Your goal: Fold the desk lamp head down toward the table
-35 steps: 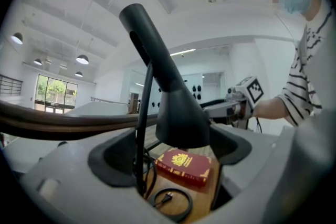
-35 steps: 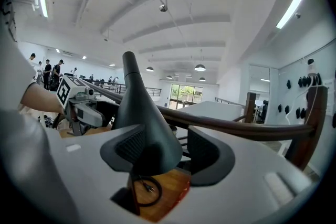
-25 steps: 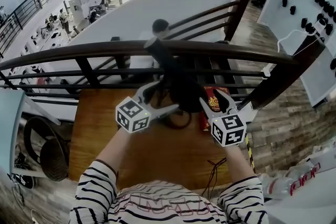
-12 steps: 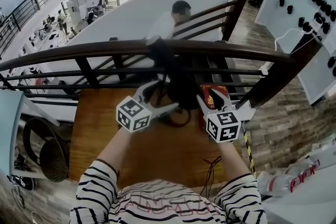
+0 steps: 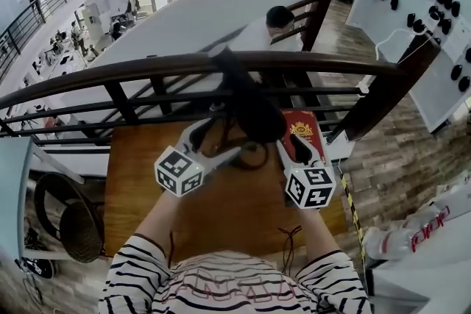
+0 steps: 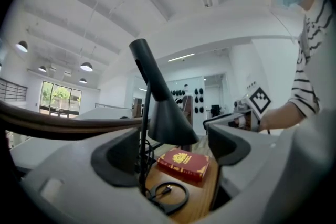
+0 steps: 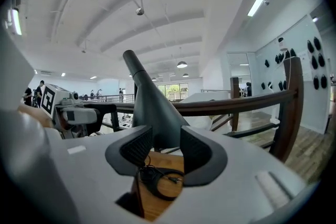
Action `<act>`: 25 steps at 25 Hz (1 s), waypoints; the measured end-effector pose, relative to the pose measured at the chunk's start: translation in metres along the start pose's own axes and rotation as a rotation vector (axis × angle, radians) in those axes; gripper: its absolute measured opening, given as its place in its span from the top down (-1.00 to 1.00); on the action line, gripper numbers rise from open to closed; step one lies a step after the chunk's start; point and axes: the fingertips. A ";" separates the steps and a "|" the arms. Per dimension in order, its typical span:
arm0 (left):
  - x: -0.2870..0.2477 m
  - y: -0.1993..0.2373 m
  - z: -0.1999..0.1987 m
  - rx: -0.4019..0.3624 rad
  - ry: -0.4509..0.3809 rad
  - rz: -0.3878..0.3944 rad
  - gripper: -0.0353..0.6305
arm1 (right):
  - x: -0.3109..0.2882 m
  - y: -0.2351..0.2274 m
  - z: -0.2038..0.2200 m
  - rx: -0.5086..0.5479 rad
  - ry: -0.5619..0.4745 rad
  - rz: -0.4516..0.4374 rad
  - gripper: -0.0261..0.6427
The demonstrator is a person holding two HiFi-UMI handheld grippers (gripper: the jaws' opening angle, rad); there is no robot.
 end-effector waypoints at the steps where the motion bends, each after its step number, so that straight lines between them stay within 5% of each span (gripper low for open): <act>1: 0.005 -0.003 0.002 0.000 0.002 0.001 -0.34 | 0.007 0.005 0.002 -0.015 -0.006 0.008 0.44; 5: 0.029 -0.007 0.010 0.012 0.009 -0.009 -0.21 | 0.029 0.028 0.009 -0.069 -0.026 0.031 0.56; 13: 0.085 -0.019 0.016 0.027 -0.030 -0.009 0.55 | 0.061 0.079 0.027 -0.134 -0.003 0.070 0.72; 19: 0.118 -0.017 0.024 0.065 -0.018 -0.015 0.87 | 0.078 0.109 0.030 -0.169 -0.006 0.103 0.90; 25: 0.140 -0.023 0.041 0.071 0.031 0.012 0.88 | 0.090 0.137 0.044 -0.208 0.007 0.130 0.92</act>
Point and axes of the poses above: the fingertips, and each gripper's own axes: x backward along the fingers, y to its left, z out of its underside, and after that the axes turned 11 degrees about x, right-handed
